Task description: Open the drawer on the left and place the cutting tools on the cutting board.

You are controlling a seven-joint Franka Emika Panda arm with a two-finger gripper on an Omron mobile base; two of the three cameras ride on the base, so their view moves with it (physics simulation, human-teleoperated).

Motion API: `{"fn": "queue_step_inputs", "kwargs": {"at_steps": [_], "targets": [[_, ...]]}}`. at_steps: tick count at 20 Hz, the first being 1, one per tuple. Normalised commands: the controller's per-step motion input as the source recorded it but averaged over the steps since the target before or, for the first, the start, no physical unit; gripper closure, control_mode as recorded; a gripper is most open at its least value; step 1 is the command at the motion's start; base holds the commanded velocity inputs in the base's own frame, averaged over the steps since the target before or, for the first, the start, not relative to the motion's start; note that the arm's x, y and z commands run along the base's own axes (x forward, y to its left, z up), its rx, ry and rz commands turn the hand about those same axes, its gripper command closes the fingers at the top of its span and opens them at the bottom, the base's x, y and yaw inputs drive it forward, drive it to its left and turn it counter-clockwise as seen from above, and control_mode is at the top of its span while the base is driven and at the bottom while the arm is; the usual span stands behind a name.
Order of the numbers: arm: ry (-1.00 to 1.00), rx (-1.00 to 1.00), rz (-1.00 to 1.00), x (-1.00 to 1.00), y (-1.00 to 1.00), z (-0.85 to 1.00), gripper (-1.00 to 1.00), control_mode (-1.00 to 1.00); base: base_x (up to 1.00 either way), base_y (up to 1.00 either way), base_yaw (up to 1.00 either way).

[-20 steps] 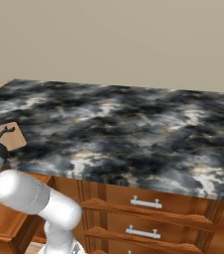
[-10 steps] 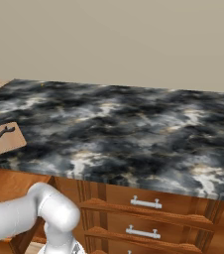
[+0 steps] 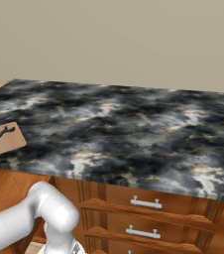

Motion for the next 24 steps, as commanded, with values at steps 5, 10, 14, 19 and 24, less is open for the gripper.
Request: {"fn": "queue_step_inputs", "kwargs": {"at_steps": [5,10,14,19,24], "targets": [[-0.03,0.00,0.00,0.00,0.29,-0.32,-1.00,-1.00,0.00,0.00,0.00],[-0.03,0.00,0.00,0.00,0.30,-0.27,-1.00,-1.00,0.00,0.00,0.00],[-0.01,0.00,0.00,0.00,0.21,-0.23,-1.00,-1.00,0.00,0.00,0.00],[0.00,0.00,0.00,0.00,0.18,-0.22,-1.00,-1.00,0.00,0.00,0.00],[0.00,0.00,0.00,0.00,0.18,-0.17,-1.00,-1.00,0.00,0.00,0.00]]}}
